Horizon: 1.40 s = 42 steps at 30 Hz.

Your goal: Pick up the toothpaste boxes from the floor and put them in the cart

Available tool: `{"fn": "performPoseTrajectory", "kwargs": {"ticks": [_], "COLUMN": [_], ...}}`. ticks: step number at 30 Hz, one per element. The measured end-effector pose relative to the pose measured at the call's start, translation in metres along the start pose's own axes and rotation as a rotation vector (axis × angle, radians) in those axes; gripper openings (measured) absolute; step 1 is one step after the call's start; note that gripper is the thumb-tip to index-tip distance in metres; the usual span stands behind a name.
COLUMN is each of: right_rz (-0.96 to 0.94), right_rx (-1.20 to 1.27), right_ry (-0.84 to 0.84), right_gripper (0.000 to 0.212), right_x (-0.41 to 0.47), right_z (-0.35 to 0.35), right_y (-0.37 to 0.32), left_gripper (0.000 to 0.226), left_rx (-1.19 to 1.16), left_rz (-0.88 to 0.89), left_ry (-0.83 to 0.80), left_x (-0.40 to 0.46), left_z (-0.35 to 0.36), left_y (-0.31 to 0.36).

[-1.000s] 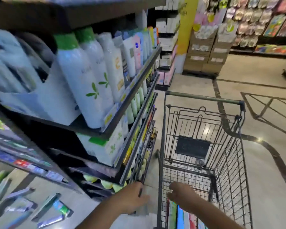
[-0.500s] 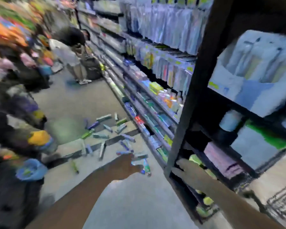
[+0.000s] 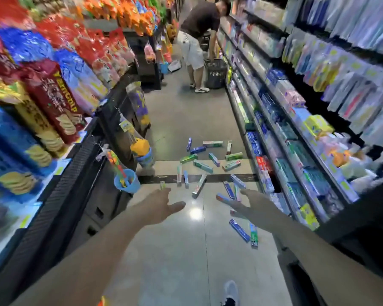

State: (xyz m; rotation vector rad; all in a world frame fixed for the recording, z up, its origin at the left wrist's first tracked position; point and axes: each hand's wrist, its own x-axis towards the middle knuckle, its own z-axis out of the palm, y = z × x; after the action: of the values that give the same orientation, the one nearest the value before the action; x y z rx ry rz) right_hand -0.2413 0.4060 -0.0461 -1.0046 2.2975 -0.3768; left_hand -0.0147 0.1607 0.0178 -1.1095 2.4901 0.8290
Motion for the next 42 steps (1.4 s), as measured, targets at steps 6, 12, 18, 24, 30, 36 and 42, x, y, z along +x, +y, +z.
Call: {"fn": "performPoseTrajectory", "kwargs": {"ticks": [6,12,18,24,30,36,42], "right_rz": [-0.059,-0.069,-0.08,-0.078,-0.05,0.054,0.138], "right_rx": [0.0,-0.058,-0.122,-0.187,-0.226,-0.243,-0.234], "right_ry": [0.03,-0.021,-0.072,-0.098,-0.144,-0.171,-0.249], "right_gripper": [0.088,0.083,0.092,0.093,0.091,0.092,0.084], "right_x": [0.086,0.163,0.217,0.293,0.393,0.506,0.61], "right_z": [-0.075,-0.133,-0.157,-0.163,-0.154,-0.139,-0.105], "right_y": [-0.042,-0.033,-0.043,-0.075,-0.115,-0.156,-0.161], "left_gripper": [0.086,0.078,0.086,0.133,0.131,0.114,0.111], "left_rx": [0.036,-0.021,-0.016,-0.096,-0.127,-0.129,-0.162], "left_rz": [-0.058,-0.122,-0.164,-0.167,-0.133,-0.145,-0.184], "left_ry": [0.044,0.061,0.032,0.047,0.032,-0.065,-0.13], "left_x": [0.07,0.131,0.177,0.265,0.363,0.476,0.581], "left_z": [-0.026,-0.059,-0.082,-0.101,-0.134,-0.169,-0.161], "left_y": [0.036,0.08,0.088,0.038,-0.006,-0.055,-0.105]}}
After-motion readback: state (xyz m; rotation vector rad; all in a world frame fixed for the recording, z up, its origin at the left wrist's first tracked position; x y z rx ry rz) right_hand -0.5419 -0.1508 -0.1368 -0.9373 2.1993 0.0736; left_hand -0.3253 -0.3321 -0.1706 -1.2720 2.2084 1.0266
